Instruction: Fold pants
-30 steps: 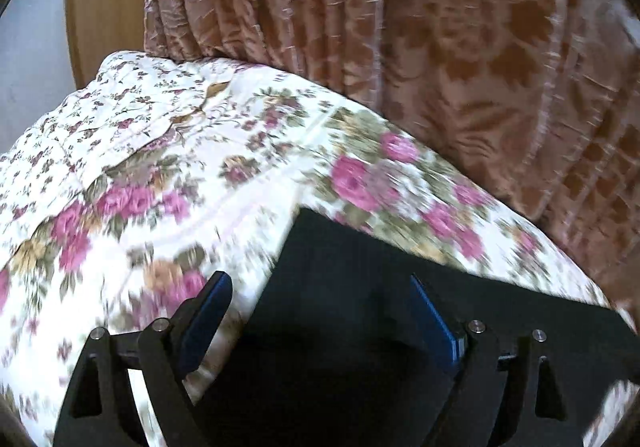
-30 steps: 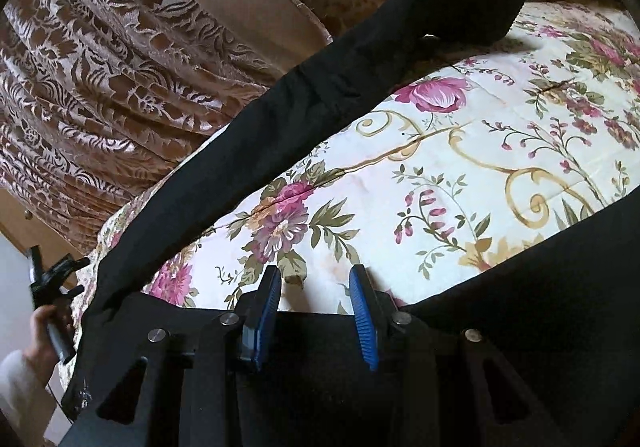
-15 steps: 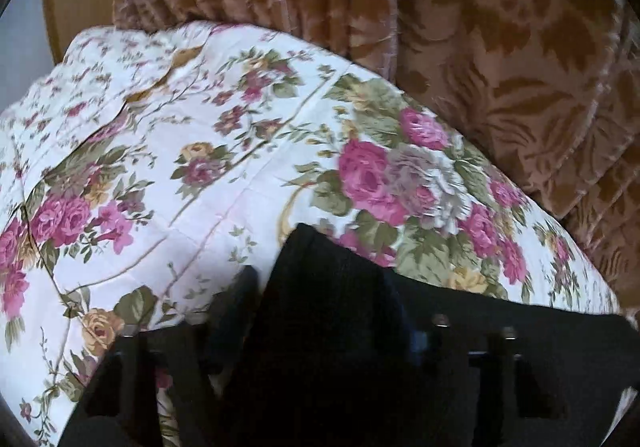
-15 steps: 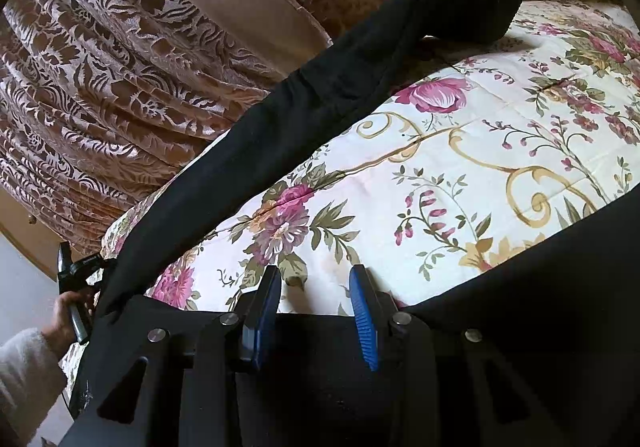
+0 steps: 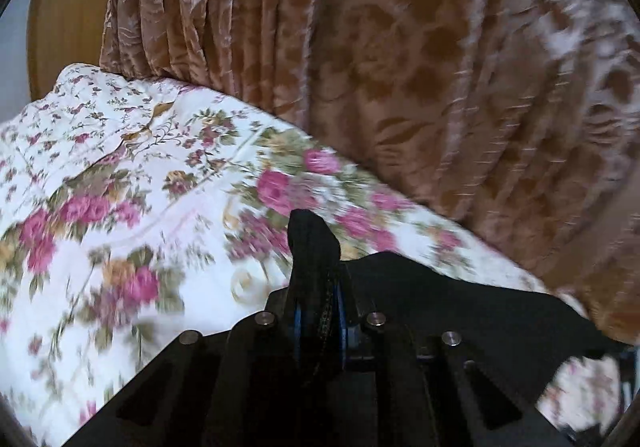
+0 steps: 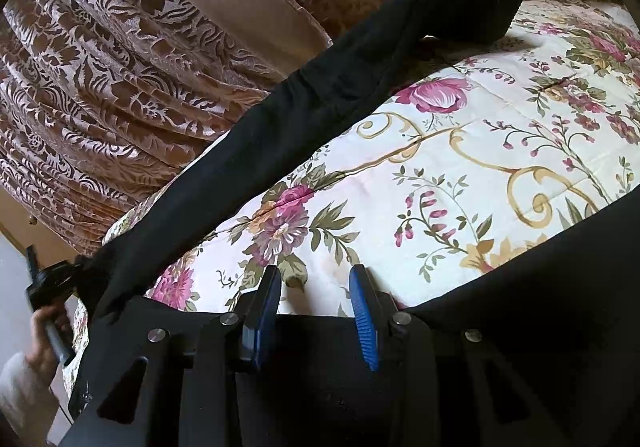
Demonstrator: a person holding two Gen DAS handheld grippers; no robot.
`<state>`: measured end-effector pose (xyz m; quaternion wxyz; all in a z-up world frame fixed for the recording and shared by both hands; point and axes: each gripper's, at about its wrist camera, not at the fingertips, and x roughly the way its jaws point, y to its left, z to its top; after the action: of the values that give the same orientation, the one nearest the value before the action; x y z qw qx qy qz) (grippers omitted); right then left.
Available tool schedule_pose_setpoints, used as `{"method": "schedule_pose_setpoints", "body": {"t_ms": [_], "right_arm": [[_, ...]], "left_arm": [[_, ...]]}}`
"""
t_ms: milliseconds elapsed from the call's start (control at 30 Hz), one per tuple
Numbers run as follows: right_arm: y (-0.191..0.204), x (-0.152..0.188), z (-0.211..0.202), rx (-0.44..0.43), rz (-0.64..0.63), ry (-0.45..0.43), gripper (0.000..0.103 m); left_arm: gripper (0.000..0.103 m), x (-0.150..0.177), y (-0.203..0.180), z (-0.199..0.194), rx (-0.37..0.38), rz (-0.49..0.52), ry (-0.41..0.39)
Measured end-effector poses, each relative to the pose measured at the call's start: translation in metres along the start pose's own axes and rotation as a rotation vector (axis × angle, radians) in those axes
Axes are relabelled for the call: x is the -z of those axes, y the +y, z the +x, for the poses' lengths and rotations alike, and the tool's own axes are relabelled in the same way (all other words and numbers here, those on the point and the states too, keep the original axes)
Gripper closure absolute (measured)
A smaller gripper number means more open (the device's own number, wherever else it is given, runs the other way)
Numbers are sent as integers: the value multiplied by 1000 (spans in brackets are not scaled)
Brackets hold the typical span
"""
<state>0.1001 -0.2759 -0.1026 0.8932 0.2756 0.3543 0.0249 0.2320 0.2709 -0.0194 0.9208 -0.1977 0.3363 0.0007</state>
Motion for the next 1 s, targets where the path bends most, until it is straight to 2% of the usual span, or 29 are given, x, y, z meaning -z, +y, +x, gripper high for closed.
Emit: {"method": "schedule_pose_setpoints", "body": {"t_ms": [133, 267, 433, 533, 600, 700, 800, 833, 1000], "right_arm": [[0, 0, -1, -4, 5, -2, 67], [0, 1, -1, -3, 7, -1, 67], [0, 0, -1, -4, 6, 0, 67], [0, 1, 0, 0, 5, 1, 67], [2, 1, 0, 11, 1, 5, 67], [11, -1, 4, 74, -33, 37, 67], [43, -8, 11, 218, -165, 105, 62], [54, -11, 13, 233, -197, 111, 61], [119, -46, 25, 72, -222, 133, 56]], "left_arm": [[90, 39, 0, -53, 65, -2, -40], [90, 85, 13, -87, 112, -87, -52], [91, 133, 27, -91, 109, -167, -34], [90, 150, 37, -82, 104, -224, -41], [90, 159, 39, -75, 98, -222, -43], [90, 165, 38, -76, 104, -214, -80], [90, 168, 41, -80, 130, -225, -98], [90, 169, 44, -80, 146, -238, -101], [90, 170, 46, -79, 160, -247, -107]]}}
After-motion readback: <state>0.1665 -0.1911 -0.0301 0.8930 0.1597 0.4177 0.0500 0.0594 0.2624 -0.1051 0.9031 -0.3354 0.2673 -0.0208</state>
